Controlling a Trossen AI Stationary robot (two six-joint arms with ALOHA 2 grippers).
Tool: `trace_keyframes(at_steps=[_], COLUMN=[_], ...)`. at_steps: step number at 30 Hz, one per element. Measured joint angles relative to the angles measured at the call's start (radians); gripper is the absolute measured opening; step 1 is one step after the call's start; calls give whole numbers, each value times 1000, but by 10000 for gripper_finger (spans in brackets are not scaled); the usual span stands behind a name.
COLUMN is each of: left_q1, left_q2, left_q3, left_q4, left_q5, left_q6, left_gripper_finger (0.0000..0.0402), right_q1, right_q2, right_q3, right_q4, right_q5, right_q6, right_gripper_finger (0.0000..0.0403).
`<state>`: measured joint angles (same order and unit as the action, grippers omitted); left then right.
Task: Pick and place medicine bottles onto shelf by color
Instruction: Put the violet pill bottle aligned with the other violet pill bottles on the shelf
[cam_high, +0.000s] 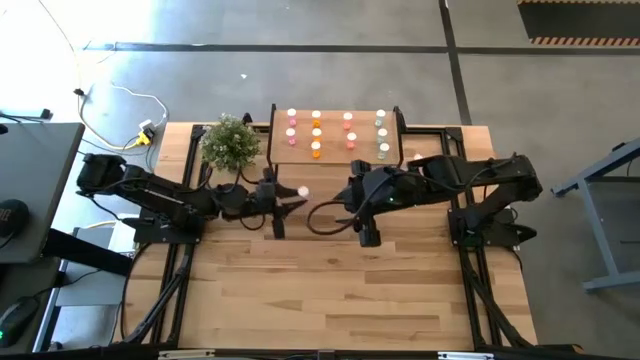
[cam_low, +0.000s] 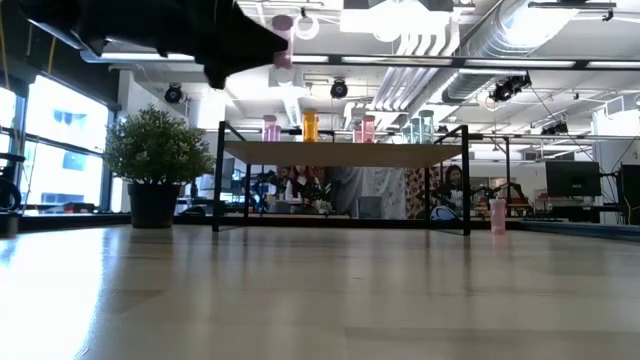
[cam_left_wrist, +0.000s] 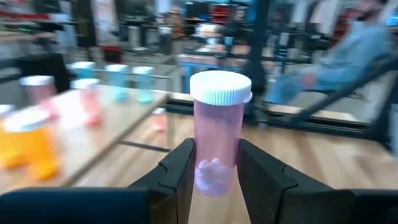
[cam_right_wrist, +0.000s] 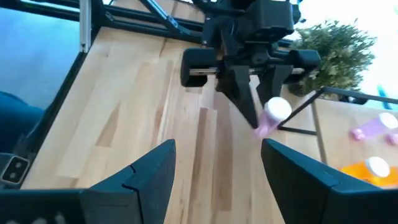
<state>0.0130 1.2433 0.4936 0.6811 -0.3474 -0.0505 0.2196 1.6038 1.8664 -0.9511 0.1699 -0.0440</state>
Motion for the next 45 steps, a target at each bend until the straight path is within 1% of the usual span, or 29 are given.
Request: trace_keyframes(at_steps=[4,9,12,15,18,25,27,30,35,40,45], left_q1=[0,2,16,47,92,219,253,289,317,322,321], left_q2=[-51,-87,-92,-92,-92,-92,-92,-92,-82,-35,21], left_q3=[-40,-93,-117,-123,-123,-123,-123,-123,-123,-123,-123], left_q4=[7,6,6,8,8,2,-5,-2,1,23,102], left_q5=[-129,-273,-312,-311,-266,-127,-93,-54,-18,-36,-65], left_q6=[10,7,-6,-7,-9,-48,-64,-70,-56,-45,-24], left_gripper_finger=[101,101,101,101,101,101,101,101,101,101,101], right_q1=[19,29,29,29,29,22,18,6,-21,-36,-37], right_q2=[-9,-15,-24,-35,-50,-57,-60,-74,-121,-188,-248], right_q3=[0,0,0,0,0,-1,-23,-93,-240,-408,-543], right_q4=[3,0,2,-3,-28,-163,-164,-154,-65,96,231], right_q5=[74,204,279,360,412,425,427,431,433,431,427], right_q6=[5,17,17,17,17,77,88,91,92,94,111], right_gripper_finger=[229,229,229,229,229,229,229,229,229,229,229])
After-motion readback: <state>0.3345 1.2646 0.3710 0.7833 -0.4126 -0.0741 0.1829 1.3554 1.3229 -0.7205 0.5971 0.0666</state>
